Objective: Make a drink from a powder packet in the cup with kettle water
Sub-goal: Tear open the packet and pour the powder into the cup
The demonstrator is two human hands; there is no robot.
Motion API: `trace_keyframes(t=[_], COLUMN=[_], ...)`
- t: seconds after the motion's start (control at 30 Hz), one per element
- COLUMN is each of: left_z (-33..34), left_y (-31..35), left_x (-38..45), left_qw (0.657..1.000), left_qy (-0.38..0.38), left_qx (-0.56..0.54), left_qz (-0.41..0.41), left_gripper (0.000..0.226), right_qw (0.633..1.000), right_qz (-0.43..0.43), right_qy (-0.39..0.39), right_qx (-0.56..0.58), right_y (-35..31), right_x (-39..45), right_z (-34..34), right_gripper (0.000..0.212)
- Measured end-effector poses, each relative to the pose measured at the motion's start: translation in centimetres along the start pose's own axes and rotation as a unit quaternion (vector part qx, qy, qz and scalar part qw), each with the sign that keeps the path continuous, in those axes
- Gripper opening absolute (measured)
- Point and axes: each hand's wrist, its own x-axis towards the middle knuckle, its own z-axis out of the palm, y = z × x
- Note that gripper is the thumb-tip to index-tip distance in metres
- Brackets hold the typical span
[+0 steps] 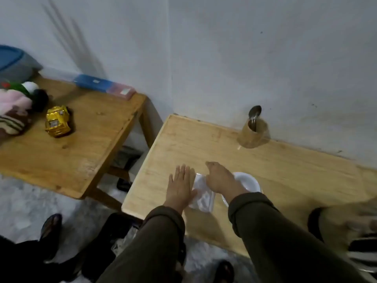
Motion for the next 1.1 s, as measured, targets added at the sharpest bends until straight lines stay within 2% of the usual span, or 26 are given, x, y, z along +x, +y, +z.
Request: trace_keyframes(t=[0.3, 0.43, 0.57, 0.67, 0.73, 0.83, 1.0, 1.1], left_z=[1.2, 1.2, 0.4, -1.5, -2.9, -4.8, -7.0, -8.1], left_y=[-1.6, -1.9, -1.9, -1.2, -0.5, 0.5, 2.4, 3.8], left_x=[1.7, 2.5, 2.6, 2.2, 2.2, 2.6, 3.0, 2.8], left_qw=[0.999, 0.999, 0.991, 0.961, 0.944, 0.931, 0.932, 0.928], left_qy=[-0.024, -0.028, 0.018, 0.024, 0.037, 0.059, 0.066, 0.062], left_qx=[-0.02, -0.016, -0.085, -0.257, -0.316, -0.342, -0.322, -0.322], left_qz=[0.013, 0.037, 0.102, 0.101, 0.093, 0.111, 0.152, 0.175], left_gripper=[0.094, 0.091, 0.066, 0.039, 0.024, 0.021, 0.022, 0.024], right_qw=[0.996, 0.994, 0.989, 0.974, 0.958, 0.942, 0.924, 0.912], right_qz=[0.075, 0.093, 0.128, 0.154, 0.168, 0.16, 0.139, 0.121], right_qy=[-0.029, 0.029, 0.059, 0.086, 0.11, 0.142, 0.183, 0.208], right_qx=[-0.028, -0.048, 0.046, 0.145, 0.204, 0.257, 0.306, 0.331], right_y=[-0.4, -1.1, -1.7, -1.8, -1.6, -1.4, -0.6, 0.2], right_x=[2.5, 2.5, 1.9, 1.5, 1.1, 0.0, -1.7, -2.7], right_z=[2.7, 2.3, 1.5, 0.4, -0.5, -2.2, -4.6, -5.7], right_gripper=[0.053, 0.032, 0.019, 0.016, 0.013, 0.012, 0.013, 0.006])
